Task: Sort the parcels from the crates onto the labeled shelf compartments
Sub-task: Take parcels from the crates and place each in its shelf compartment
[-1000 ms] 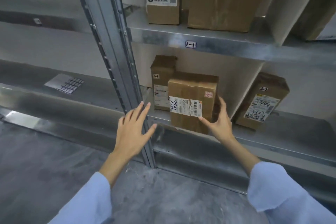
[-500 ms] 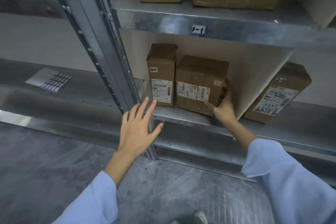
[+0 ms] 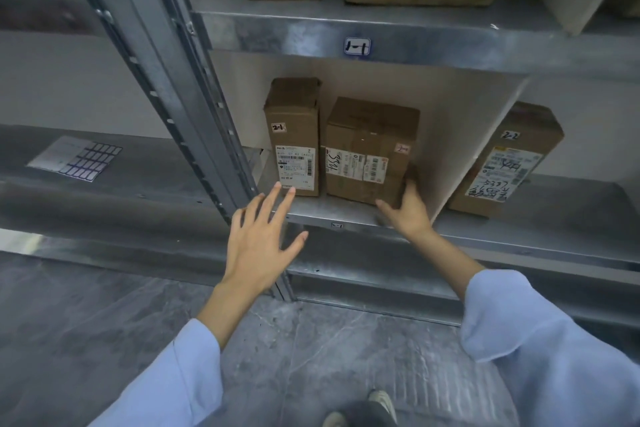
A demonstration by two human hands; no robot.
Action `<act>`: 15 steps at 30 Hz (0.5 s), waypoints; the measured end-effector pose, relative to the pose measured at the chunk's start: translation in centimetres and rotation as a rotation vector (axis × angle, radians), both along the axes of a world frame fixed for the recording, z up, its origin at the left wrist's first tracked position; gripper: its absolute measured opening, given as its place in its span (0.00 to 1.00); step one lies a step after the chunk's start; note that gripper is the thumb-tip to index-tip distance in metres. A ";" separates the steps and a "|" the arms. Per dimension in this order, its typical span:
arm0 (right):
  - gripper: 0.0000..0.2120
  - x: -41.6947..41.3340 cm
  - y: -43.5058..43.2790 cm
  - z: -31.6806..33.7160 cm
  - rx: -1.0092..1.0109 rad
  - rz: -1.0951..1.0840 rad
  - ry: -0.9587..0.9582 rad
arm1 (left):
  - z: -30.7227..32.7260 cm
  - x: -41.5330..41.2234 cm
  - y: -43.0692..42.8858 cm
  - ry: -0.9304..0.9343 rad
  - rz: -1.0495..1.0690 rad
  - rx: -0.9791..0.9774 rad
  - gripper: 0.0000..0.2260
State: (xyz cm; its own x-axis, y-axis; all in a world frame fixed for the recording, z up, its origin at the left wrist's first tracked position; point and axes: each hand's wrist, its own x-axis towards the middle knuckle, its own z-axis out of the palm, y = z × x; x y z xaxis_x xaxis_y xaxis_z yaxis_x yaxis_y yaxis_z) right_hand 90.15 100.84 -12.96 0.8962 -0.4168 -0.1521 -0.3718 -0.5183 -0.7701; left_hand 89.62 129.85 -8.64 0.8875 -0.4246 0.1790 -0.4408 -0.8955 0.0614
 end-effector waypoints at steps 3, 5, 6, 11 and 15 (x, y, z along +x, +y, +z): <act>0.41 -2.3 0.7 0.1 -0.027 0.078 0.082 | 0.2 -0.8 -1.0 0.004 -0.042 0.002 0.32; 0.43 -4.1 0.8 0.5 -0.074 0.132 0.086 | 0.4 -1.4 -2.0 0.011 -0.069 -0.004 0.32; 0.43 -5.0 0.8 0.8 -0.102 0.155 0.081 | 0.5 -1.8 -2.6 0.014 -0.081 -0.005 0.32; 0.40 -9.2 -0.3 2.8 -0.186 0.208 0.056 | 0.9 -4.0 -6.3 0.025 -0.165 -0.029 0.32; 0.39 -13.7 -2.8 4.4 -0.307 0.213 0.040 | 1.6 -6.4 -10.8 0.054 -0.239 -0.037 0.33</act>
State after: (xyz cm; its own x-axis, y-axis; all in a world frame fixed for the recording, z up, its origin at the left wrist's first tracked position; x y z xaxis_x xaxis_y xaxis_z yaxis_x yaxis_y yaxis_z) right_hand 76.45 98.08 -8.61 0.9636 -0.2534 -0.0856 -0.2574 -0.7920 -0.5535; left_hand 83.23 119.02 -7.08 0.7717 -0.6173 0.1531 -0.6346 -0.7632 0.1217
